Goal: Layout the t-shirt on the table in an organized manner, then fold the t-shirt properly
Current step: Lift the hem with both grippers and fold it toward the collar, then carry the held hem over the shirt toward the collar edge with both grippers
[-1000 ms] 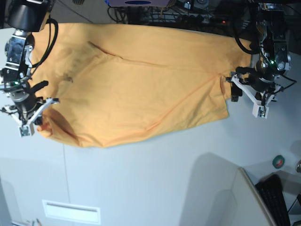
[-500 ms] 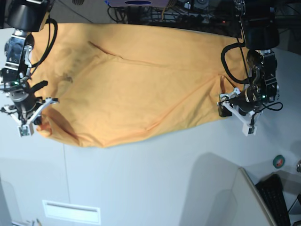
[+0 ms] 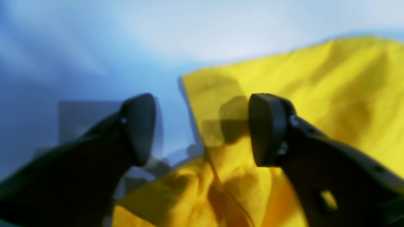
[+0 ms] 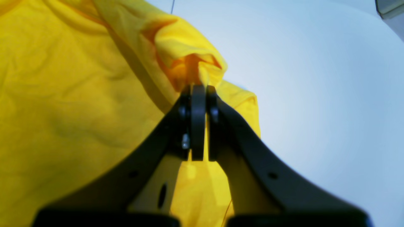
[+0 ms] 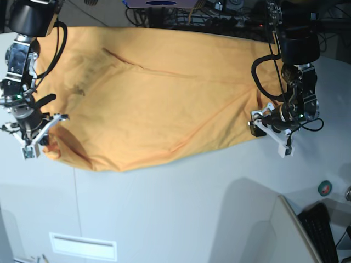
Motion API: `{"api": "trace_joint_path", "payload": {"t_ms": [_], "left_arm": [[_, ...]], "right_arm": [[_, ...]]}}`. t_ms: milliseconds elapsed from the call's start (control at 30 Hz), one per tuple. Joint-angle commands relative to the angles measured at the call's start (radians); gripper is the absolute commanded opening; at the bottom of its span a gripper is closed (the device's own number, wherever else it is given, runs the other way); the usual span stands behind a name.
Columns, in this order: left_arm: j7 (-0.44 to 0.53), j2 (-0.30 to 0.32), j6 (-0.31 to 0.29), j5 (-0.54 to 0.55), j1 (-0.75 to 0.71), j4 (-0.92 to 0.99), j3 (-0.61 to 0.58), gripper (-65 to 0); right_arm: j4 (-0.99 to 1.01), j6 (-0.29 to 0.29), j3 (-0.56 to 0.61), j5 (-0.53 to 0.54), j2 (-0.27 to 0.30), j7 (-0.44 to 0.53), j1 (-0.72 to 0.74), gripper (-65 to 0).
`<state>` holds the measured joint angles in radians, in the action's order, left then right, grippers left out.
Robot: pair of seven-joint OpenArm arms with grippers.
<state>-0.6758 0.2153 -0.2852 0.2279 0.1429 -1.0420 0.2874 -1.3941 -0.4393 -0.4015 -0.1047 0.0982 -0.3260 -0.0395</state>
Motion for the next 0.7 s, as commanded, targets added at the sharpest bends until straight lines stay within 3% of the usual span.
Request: {"api": "trace_joint_path", "payload": {"t_ms": [0,67,167,400,467,667], "left_arm": [[0.031,-0.001,0.001,-0.002,0.017,-0.001,0.002,-34.7],[0.057,-0.003,0.001,-0.002,0.017,0.038,0.000,-45.9],[0.104,-0.006,0.001,0.001,0.019,0.088,0.002,-55.8],[0.156,-0.006,0.001,-0.002,0.048,0.122,0.002,-58.7],[0.158,-0.003,0.001,-0.002,0.067,0.121,0.002,-65.0],[0.155,-0.001,0.001,-0.003,0.129,0.121,0.000,-65.0]], "right_arm": [[-0.015,0.001,-0.003,0.010,0.011,0.021,0.014,-65.0],[-0.015,0.001,-0.003,0.010,0.011,0.021,0.014,-65.0],[-0.015,0.001,-0.003,0.010,0.013,0.021,0.014,-65.0],[-0.015,0.001,-0.003,0.010,0.013,0.021,0.014,-65.0],[-0.015,0.001,-0.003,0.010,0.013,0.021,0.014,-65.0],[-0.014,0.001,-0.003,0.010,0.013,0.023,0.034,-65.0]]}}
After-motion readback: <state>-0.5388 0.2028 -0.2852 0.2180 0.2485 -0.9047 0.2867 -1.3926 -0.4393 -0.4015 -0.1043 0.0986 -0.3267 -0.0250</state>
